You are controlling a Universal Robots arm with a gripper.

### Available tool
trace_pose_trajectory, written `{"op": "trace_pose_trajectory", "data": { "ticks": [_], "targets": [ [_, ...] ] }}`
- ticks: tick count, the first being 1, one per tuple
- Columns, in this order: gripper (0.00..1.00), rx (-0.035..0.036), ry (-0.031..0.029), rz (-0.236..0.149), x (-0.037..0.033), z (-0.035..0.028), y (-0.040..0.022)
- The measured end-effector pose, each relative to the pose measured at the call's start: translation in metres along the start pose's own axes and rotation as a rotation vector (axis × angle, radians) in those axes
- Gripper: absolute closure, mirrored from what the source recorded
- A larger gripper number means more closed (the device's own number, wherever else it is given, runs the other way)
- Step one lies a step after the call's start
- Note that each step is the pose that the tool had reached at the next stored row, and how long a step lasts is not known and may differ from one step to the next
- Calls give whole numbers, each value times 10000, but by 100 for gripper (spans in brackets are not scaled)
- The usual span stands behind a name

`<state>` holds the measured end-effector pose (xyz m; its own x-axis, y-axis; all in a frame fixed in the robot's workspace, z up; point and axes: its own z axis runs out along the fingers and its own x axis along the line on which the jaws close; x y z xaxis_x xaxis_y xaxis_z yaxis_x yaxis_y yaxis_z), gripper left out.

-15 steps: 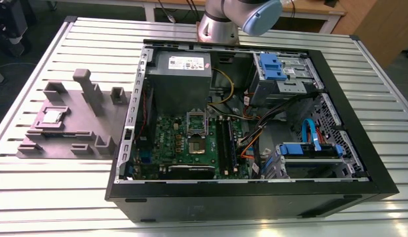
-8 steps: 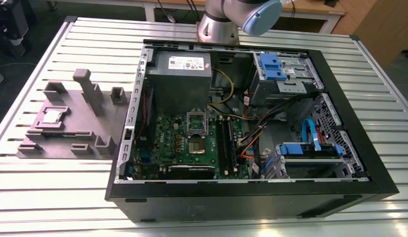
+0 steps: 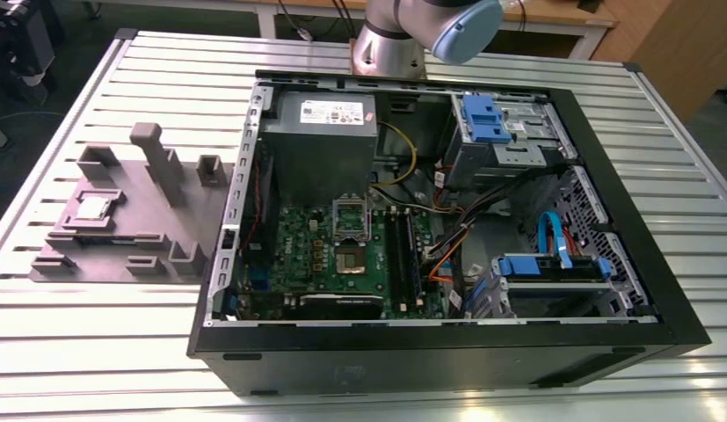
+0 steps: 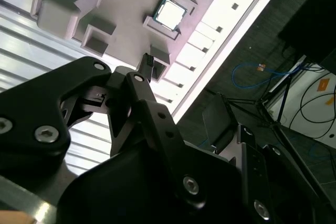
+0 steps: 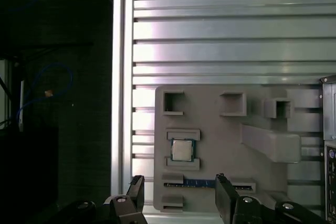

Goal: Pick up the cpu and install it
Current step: 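Pick up the cpu and move it towards the insertion slot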

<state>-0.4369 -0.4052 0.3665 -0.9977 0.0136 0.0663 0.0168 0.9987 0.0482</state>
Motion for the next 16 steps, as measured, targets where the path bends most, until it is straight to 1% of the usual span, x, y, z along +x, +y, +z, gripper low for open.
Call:
{"op": "trace_pose_trajectory", "data": {
  "ticks": [16],
  "targets": [
    [35,-3,-1,0,-4,73,-4]
  ]
}}
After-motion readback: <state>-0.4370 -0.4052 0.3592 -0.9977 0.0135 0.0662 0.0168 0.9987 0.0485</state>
